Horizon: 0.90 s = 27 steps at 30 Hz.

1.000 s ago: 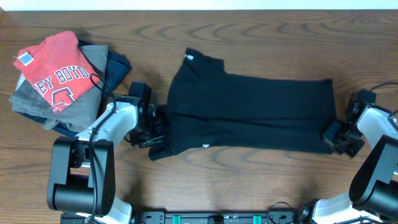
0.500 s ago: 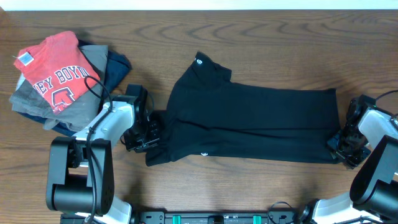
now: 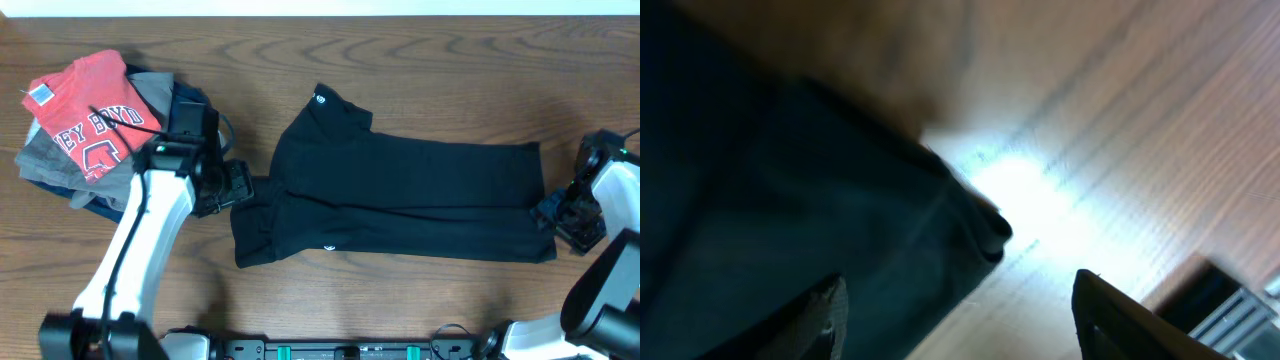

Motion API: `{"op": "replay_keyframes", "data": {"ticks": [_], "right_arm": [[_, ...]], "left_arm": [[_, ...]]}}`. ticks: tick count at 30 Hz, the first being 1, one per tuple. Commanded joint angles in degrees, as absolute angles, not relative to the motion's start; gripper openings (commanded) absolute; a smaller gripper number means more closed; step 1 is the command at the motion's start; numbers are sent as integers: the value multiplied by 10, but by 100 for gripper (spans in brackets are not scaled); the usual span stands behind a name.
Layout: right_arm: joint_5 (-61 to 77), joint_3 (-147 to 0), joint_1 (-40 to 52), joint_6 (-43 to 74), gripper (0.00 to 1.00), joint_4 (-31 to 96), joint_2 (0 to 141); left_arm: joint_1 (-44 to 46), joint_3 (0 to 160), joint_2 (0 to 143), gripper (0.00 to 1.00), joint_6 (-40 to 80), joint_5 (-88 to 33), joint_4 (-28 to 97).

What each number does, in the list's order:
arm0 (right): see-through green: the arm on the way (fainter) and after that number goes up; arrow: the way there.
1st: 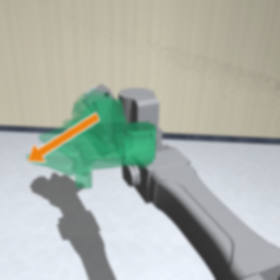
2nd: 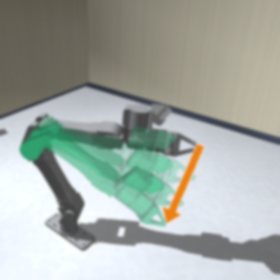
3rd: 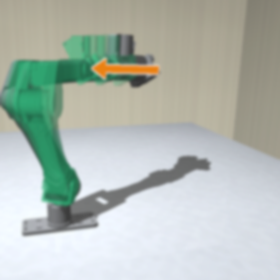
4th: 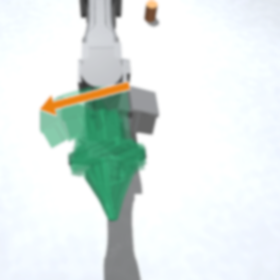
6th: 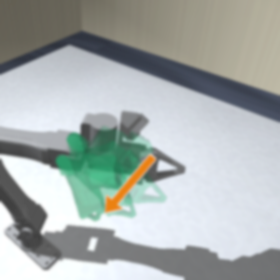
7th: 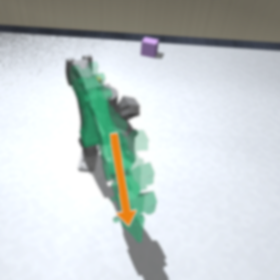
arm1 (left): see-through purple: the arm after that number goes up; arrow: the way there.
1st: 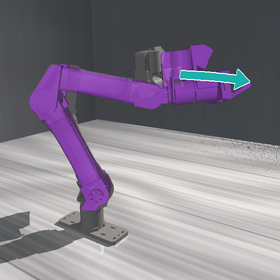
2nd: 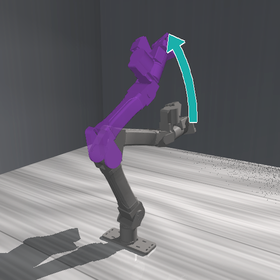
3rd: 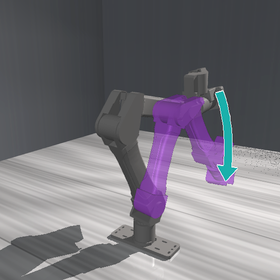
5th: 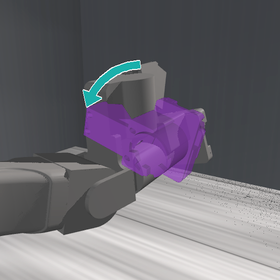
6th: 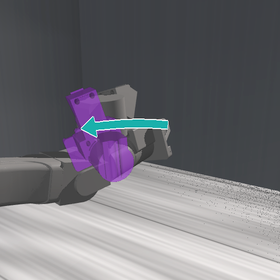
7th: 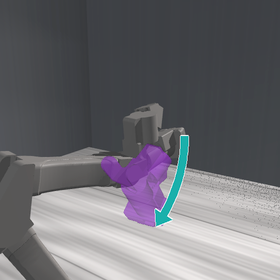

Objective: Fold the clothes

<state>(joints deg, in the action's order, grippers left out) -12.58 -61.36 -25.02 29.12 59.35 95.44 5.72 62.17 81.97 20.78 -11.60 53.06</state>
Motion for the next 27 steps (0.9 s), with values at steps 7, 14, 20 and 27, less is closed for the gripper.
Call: {"op": "replay_keyframes", "data": {"ticks": [7, 14, 20, 27], "right_arm": [[-91, -588, -255, 278, 63, 519, 953], [-90, -548, -255, 263, 68, 477, 958], [-89, -538, -255, 263, 58, 448, 958], [-81, -538, -255, 263, 1, 445, 958]], "left_arm": [[55, 626, 807, 71, 214, -145, 550], [55, 626, 807, 71, 213, -145, 550], [55, 626, 807, 71, 213, -145, 550], [55, 626, 807, 71, 213, -145, 550]]}}
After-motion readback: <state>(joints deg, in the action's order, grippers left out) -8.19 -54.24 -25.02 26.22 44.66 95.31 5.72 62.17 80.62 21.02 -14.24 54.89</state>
